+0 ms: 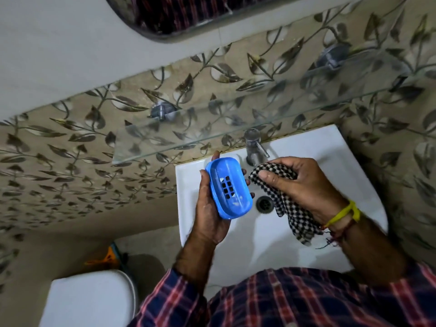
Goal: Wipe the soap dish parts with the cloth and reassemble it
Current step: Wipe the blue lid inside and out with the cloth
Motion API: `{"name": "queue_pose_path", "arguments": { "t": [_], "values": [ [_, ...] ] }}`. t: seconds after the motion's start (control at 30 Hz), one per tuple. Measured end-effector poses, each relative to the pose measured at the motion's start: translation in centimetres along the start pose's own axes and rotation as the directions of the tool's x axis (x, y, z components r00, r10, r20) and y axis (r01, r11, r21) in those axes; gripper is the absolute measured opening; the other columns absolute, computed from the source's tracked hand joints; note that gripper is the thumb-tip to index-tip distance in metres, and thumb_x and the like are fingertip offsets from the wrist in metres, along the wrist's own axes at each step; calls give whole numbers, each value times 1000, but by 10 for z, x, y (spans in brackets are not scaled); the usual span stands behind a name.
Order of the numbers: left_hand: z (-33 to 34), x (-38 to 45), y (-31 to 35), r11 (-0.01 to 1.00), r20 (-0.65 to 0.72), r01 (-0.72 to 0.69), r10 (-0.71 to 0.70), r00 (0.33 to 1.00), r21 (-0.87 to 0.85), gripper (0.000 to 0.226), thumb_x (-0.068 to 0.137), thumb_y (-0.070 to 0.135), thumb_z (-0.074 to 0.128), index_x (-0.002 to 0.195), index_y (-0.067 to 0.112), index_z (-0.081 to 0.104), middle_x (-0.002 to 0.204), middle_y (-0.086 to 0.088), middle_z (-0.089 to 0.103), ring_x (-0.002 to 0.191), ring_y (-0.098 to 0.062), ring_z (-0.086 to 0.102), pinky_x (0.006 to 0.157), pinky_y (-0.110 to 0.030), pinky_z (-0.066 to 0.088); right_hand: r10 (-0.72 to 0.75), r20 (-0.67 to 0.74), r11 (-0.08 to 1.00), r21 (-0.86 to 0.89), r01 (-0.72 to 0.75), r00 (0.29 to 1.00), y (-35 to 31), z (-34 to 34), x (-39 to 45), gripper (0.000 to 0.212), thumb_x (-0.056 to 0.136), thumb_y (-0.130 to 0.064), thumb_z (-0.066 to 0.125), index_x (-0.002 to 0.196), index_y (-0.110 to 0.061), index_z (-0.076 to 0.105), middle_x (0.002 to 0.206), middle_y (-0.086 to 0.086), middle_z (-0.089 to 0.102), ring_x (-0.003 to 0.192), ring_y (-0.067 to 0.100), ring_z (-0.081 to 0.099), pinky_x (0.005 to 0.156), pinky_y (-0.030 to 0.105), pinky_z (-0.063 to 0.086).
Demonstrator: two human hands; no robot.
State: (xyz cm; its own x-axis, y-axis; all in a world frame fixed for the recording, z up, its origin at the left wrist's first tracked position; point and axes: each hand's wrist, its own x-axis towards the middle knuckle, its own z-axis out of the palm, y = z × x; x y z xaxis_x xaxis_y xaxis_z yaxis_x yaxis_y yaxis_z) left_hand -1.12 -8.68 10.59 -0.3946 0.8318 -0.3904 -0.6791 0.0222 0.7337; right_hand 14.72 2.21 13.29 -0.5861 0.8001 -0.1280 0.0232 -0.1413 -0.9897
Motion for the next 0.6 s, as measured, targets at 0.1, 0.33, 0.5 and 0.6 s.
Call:
{"name": "queue_pose_path", "arguments": {
  "t": [0.1,0.33,0.5,0.6],
  "values": [
    [11,-2,1,994,63,-40,33,997,104,54,96,54,36,146,34,47,127,-3,68,103,-23,67,85,-39,59,19,13,1000,2,-19,1000,-11,5,-2,17,84,-15,77,97,-5,72,74,10,73,55,17,66,48,32,56],
    [20,-2,-3,994,71,-9,1,997,108,65,98,53,31,150,14,43,106,-2,76,93,-18,73,78,-34,60,6,-251,992,-118,-37,968,-23,23,7,24,71,-30,84,77,-11,72,72,6,75,64,21,71,61,42,61],
    [21,-3,0,999,96,50,-50,994,-1,72,91,60,39,149,18,45,109,-8,72,90,-27,69,77,-47,58,5,-211,999,-36,-13,977,-35,10,1,10,80,-9,79,87,-4,73,75,12,76,61,25,72,51,31,56],
    [25,-5,-3,999,107,39,-37,994,-11,64,97,55,33,142,15,53,98,-7,74,82,-24,71,65,-39,60,12,-195,999,-30,-18,981,-37,16,-3,13,79,-8,80,90,-4,74,80,10,77,71,25,75,62,33,60]
  ]
}}
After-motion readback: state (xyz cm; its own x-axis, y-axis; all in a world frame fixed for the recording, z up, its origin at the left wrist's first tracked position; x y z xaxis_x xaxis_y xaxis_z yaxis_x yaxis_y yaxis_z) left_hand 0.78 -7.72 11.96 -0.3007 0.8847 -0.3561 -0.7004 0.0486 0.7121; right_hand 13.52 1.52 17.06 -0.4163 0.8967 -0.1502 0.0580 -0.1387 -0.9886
